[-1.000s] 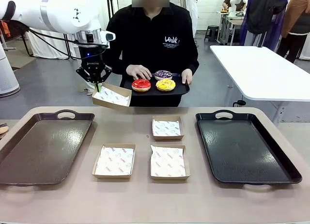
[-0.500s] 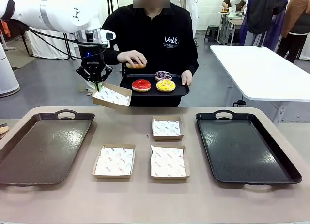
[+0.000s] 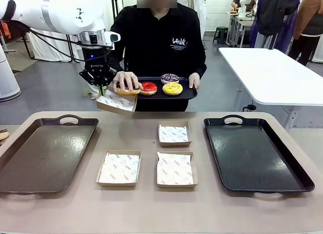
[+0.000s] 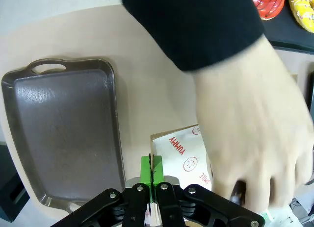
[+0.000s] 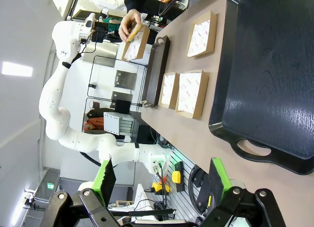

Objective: Individually package the donuts and arrange them on the tray.
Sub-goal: Place the picked Paper togo box on the Handle tray while simultaneously picking up another Paper togo box from the table with the other hand.

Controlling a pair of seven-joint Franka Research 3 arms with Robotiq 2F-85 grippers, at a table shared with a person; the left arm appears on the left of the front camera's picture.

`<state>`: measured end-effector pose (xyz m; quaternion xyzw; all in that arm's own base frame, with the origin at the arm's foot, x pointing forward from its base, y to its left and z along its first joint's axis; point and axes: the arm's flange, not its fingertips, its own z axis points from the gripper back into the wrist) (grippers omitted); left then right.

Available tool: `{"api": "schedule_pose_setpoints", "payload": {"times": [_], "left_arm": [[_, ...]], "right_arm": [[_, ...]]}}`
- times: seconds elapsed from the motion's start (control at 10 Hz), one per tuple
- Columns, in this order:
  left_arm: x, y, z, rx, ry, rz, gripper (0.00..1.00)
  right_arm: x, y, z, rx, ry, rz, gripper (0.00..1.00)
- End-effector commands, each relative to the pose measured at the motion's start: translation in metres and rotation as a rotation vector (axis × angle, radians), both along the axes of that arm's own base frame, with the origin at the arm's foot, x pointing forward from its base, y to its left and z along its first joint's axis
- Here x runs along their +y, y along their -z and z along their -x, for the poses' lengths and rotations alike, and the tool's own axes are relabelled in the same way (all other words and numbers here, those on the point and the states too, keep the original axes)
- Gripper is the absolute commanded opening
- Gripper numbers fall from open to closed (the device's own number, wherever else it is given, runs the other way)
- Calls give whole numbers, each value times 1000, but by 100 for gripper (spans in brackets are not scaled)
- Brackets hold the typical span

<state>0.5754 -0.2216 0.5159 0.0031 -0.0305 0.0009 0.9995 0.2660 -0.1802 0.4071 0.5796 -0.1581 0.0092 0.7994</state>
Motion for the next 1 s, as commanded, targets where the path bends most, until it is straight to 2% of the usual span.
{"api": "schedule_pose_setpoints", "payload": {"times": [0.0,0.9], "left_arm": [[1,-3,2,1,-1,-2,0],[1,-3,2,1,-1,-2,0]], "right_arm": [[0,-1,0,-5,-1,-12,100],[0,-1,0,-5,-1,-12,100]]}}
